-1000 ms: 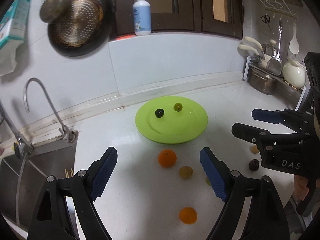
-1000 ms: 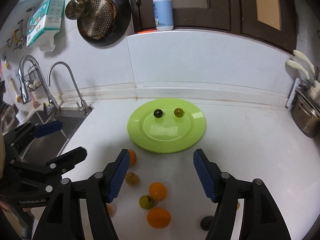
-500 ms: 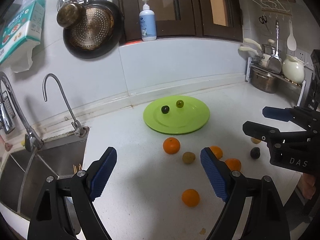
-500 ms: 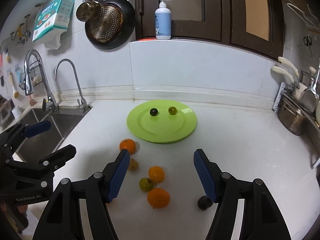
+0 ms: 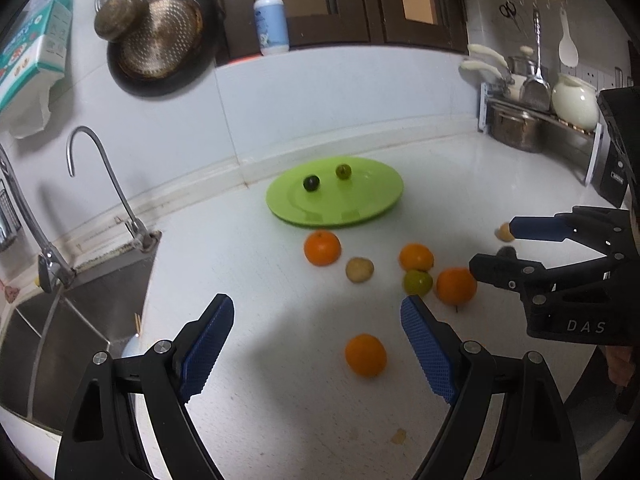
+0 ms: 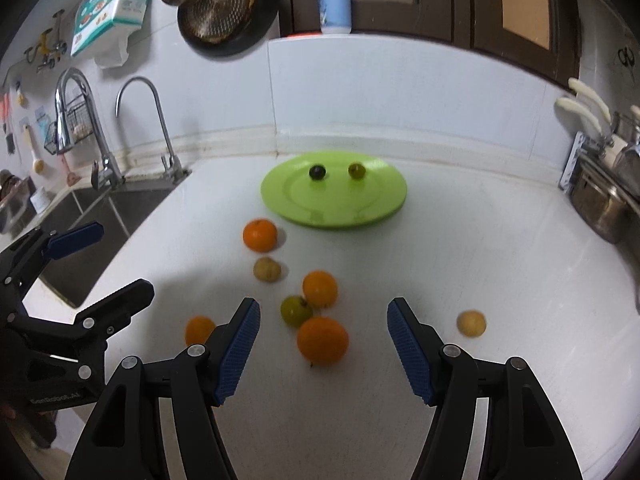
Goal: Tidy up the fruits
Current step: 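Withdraw both open tools from the plate toward the remaining fruits, then grasp a tangerine with the left tool while the right tool grasps a large orange, then carry both oranges onto the green plate and open both tools to release them, then withdraw both open tools from the plate toward the remaining fruits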
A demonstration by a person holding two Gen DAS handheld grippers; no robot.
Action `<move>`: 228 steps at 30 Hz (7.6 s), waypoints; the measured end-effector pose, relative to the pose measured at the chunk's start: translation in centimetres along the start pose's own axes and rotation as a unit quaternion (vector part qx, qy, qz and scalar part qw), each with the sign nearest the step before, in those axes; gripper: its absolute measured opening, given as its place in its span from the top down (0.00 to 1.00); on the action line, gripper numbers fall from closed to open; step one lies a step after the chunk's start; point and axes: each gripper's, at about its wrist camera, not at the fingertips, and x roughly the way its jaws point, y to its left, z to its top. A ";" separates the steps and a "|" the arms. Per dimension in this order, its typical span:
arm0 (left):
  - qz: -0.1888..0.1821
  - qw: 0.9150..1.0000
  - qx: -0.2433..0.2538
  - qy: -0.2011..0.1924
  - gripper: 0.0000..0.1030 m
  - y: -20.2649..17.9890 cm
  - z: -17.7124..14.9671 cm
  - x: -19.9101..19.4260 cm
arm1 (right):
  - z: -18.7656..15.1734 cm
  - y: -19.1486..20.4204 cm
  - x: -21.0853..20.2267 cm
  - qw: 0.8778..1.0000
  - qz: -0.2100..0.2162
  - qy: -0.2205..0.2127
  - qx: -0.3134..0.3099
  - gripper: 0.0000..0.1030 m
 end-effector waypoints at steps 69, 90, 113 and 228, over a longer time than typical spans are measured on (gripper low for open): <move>-0.086 0.994 -0.022 0.055 0.69 -0.2 -0.6 3.7 | -1.0 0.2 3.2 0.999 0.029 0.038 0.016 0.60; -0.071 0.997 -0.034 0.002 0.69 2.9 4.2 2.0 | 4.1 1.8 0.8 0.999 0.039 -0.036 -0.004 0.60; -0.077 0.997 -0.012 -0.024 0.69 4.3 12.9 8.8 | 13.0 -1.6 6.9 0.998 0.058 -0.029 -0.011 0.60; -0.112 0.993 0.026 0.000 0.17 -3.8 3.4 4.5 | -1.0 -6.0 -0.8 0.989 -0.100 -0.026 0.107 0.37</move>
